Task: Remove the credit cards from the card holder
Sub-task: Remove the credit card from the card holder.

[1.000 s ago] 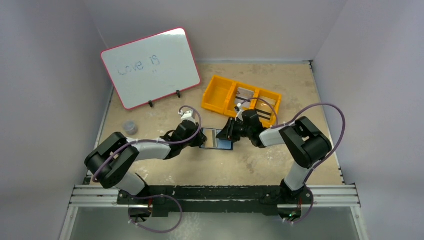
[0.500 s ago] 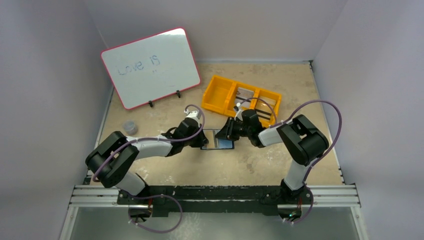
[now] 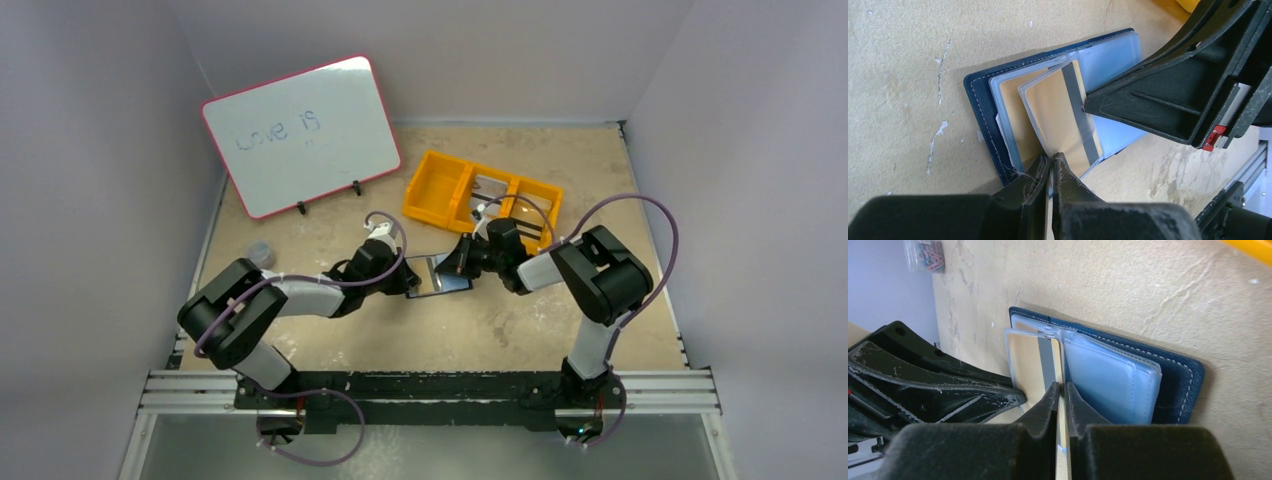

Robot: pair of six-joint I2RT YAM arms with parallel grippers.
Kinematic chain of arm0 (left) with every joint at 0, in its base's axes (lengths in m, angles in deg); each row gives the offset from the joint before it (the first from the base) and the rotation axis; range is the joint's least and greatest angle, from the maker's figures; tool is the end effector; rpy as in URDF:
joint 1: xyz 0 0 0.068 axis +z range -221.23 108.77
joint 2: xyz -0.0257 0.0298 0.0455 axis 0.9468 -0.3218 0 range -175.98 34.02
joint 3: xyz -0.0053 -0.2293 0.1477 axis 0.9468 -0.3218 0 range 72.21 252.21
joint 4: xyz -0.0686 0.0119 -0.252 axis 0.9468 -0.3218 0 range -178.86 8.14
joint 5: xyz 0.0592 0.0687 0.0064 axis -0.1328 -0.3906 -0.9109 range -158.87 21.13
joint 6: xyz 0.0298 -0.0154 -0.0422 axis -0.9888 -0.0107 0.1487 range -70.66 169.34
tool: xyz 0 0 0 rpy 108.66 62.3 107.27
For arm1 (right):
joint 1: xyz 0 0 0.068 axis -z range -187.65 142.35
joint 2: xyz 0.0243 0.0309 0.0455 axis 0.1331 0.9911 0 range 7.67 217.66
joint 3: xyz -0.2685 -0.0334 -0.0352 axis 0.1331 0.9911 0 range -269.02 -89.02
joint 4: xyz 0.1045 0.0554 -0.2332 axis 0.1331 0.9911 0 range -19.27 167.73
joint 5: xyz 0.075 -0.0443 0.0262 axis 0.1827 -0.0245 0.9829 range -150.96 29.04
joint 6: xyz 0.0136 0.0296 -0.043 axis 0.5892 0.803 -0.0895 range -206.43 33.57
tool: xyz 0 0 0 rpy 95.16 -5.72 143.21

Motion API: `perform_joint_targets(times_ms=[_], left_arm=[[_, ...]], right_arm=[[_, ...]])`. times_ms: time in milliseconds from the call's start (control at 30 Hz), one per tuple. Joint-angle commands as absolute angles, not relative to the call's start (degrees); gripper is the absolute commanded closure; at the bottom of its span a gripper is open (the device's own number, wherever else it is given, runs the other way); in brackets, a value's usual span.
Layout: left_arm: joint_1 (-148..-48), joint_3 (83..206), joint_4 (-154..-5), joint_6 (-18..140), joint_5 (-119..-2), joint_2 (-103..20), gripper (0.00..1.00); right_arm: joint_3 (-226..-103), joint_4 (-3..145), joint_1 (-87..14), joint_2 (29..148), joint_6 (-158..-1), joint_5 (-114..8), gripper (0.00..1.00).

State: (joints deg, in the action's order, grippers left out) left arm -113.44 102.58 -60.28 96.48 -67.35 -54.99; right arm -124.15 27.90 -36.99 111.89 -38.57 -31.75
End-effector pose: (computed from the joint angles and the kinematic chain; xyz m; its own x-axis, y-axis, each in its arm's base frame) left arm 0.2079 -0.1899 0.1335 -0.8074 -0.2567 -0.5312 0.1405 0.7908 -0.5958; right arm 0.2728 0.1732 0.1155 -0.8588 0.2598 -0.4416 -0.2569 0.5274 0.8099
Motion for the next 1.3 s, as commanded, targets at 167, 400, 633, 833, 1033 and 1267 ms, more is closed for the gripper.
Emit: perform_joint_targets(times_ms=[167, 400, 633, 833, 1033, 1267], left_arm=[[-114.02, 100.7, -65.89, 98.45, -71.62, -56.4, 0.96], [-113.97, 101.63, -71.65, 98.21, -76.43, -52.64, 0.84], [-114.04, 104.95, -75.17, 95.9, -76.2, -55.08, 1.0], [-114.1, 105.39, -77.26, 94.91, -77.37, -52.56, 0.83], [-114.14, 105.88, -76.57, 94.28, -75.74, -53.43, 1.0], [-114.25, 105.87, -73.24, 94.39, -73.71, -56.48, 1.0]], right_arm=[[-122.44, 27.5, -38.22, 109.15, -36.84, -29.84, 1.0], [-122.8, 30.26, -38.15, 109.65, -37.03, -32.4, 1.0], [-122.81, 30.3, -38.16, 109.93, -37.13, -32.49, 0.98], [-122.81, 30.55, -38.15, 110.1, -36.99, -32.92, 0.83], [-122.99, 29.93, -38.23, 109.94, -36.82, -32.74, 0.75], [-123.09, 21.0, -38.23, 113.11, -34.19, -27.88, 0.73]])
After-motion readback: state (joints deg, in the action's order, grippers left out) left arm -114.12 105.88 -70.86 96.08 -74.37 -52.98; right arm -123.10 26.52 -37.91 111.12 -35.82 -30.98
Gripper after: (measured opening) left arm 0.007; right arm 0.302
